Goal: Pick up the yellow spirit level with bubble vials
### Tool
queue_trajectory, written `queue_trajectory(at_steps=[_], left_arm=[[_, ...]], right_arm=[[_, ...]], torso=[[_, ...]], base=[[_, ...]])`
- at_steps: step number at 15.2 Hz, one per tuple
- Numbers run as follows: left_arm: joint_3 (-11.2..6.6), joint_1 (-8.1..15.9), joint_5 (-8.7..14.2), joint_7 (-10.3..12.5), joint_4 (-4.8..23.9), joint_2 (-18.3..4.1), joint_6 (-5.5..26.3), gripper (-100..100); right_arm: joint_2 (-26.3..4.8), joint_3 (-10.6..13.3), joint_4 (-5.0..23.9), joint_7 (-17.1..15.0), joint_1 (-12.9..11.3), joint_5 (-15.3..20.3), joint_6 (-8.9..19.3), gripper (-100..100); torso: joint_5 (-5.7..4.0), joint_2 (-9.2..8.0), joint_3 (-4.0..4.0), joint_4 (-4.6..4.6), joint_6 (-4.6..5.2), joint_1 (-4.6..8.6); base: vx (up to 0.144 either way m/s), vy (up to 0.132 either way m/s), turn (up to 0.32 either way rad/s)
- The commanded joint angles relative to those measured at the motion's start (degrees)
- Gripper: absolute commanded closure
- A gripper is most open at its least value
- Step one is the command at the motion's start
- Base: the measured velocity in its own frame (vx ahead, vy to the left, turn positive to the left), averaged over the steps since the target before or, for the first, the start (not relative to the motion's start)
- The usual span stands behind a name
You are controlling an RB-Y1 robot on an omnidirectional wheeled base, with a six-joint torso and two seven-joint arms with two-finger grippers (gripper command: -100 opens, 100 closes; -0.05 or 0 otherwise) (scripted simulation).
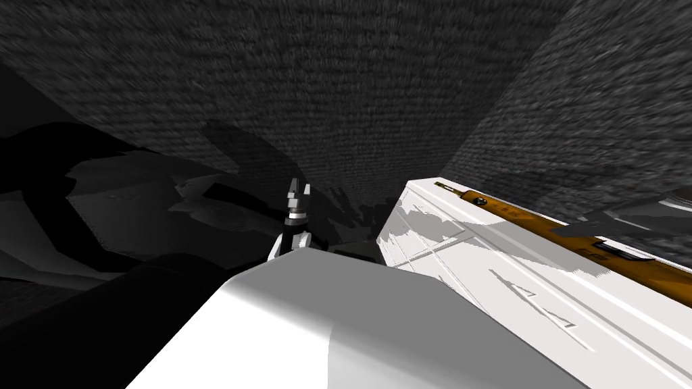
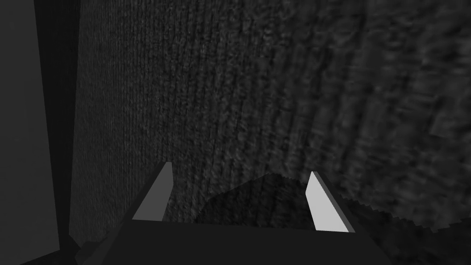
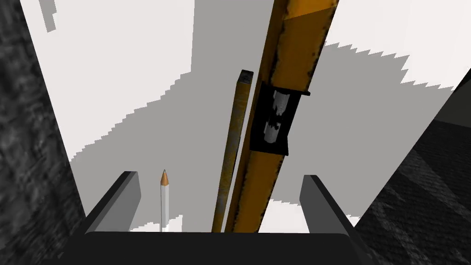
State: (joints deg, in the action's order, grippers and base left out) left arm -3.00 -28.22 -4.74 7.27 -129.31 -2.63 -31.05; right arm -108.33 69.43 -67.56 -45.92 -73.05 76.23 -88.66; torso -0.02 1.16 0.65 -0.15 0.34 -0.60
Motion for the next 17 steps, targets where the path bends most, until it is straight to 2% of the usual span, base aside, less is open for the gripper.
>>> queue_trajectory(at_steps=[1, 2, 3, 4, 5, 6, 7, 8, 9, 10, 11, 16, 17], left_arm=[[0.00, 0.00, 0.00, 0.00, 0.00, 0.00, 0.00, 0], [0.00, -0.01, 0.00, 0.00, 0.00, 0.00, 0.00, 0], [0.02, -0.04, 0.00, 0.00, 0.01, 0.01, 0.00, 0], [0.02, -0.07, 0.00, 0.00, 0.02, 0.02, 0.01, 0], [0.04, -0.10, 0.00, 0.00, 0.02, 0.04, 0.01, 0], [0.05, -0.12, 0.00, 0.00, 0.03, 0.04, 0.01, 0], [0.06, -0.13, 0.00, 0.00, 0.03, 0.05, 0.01, 0], [0.07, -0.14, 0.00, 0.00, 0.03, 0.06, 0.02, 0], [0.09, -0.16, 0.00, 0.00, 0.03, 0.06, 0.02, 0], [0.09, -0.17, 0.00, 0.00, 0.04, 0.07, 0.02, 0], [0.10, -0.17, 0.00, 0.00, 0.04, 0.07, 0.02, 0], [0.09, -0.16, 0.00, 0.00, 0.03, 0.07, 0.02, 0], [0.09, -0.16, 0.00, 0.00, 0.03, 0.07, 0.02, 0]], right_arm=[[-0.23, 0.35, -0.30, -0.87, -0.42, 0.52, -1.62, -100], [-0.88, 1.77, 0.31, -1.44, -0.75, 1.29, -3.63, -100], [-0.88, 1.77, 0.31, -1.44, -0.75, 1.29, -4.40, -100], [-1.35, 2.90, 0.76, -1.88, -0.95, 1.88, -5.96, -100], [-1.35, 2.90, 0.76, -1.88, -0.95, 1.88, -7.14, -100], [-1.35, 2.90, 0.76, -1.88, -0.95, 1.88, -7.14, -100], [-1.64, 3.67, 1.06, -2.17, -1.06, 2.27, -9.17, -100], [-1.64, 3.67, 1.06, -2.17, -1.06, 2.27, -9.57, -100], [-1.77, 4.05, 1.19, -2.31, -1.09, 2.46, -11.11, -100], [-1.73, 3.61, 1.10, -2.12, -1.13, 2.31, -9.55, -100], [-0.42, 3.16, 2.19, -1.55, 0.21, 1.77, -8.28, -100], [2.55, 2.00, 4.39, -0.31, 3.36, 0.33, -4.23, -100], [1.58, 2.40, 3.52, -0.75, 2.54, 0.65, -5.40, -100]], torso=[[0.00, 0.00, 0.00, 0.00, 0.00, 0.00], [0.01, 0.06, 0.04, -0.01, 0.00, -0.04], [0.01, 0.14, 0.08, -0.02, 0.02, -0.07], [0.01, 0.21, 0.12, -0.03, 0.04, -0.11], [0.01, 0.27, 0.15, -0.03, 0.08, -0.18], [0.01, 0.35, 0.19, -0.04, 0.09, -0.23], [0.02, 0.41, 0.23, -0.06, 0.08, -0.26], [0.02, 0.46, 0.26, -0.06, 0.08, -0.30], [0.02, 0.49, 0.28, -0.07, 0.09, -0.34], [0.02, 0.53, 0.30, -0.08, 0.09, -0.37], [0.03, 0.55, 0.32, -0.08, 0.09, -0.38], [0.00, 0.11, 0.06, 0.02, 0.12, -0.26], [-0.01, 0.07, 0.04, 0.03, 0.12, -0.22]], base=[[0.021, 0.010, -0.014], [0.026, 0.010, -0.013], [0.024, 0.011, -0.015], [0.023, 0.017, -0.015], [0.023, 0.016, -0.023], [0.019, 0.012, -0.015], [0.016, 0.016, -0.004], [0.014, 0.013, -0.004], [0.011, 0.010, -0.009], [0.005, 0.006, -0.006], [-0.043, -0.008, -0.065], [-0.108, -0.024, -0.084], [-0.074, -0.025, -0.030]])
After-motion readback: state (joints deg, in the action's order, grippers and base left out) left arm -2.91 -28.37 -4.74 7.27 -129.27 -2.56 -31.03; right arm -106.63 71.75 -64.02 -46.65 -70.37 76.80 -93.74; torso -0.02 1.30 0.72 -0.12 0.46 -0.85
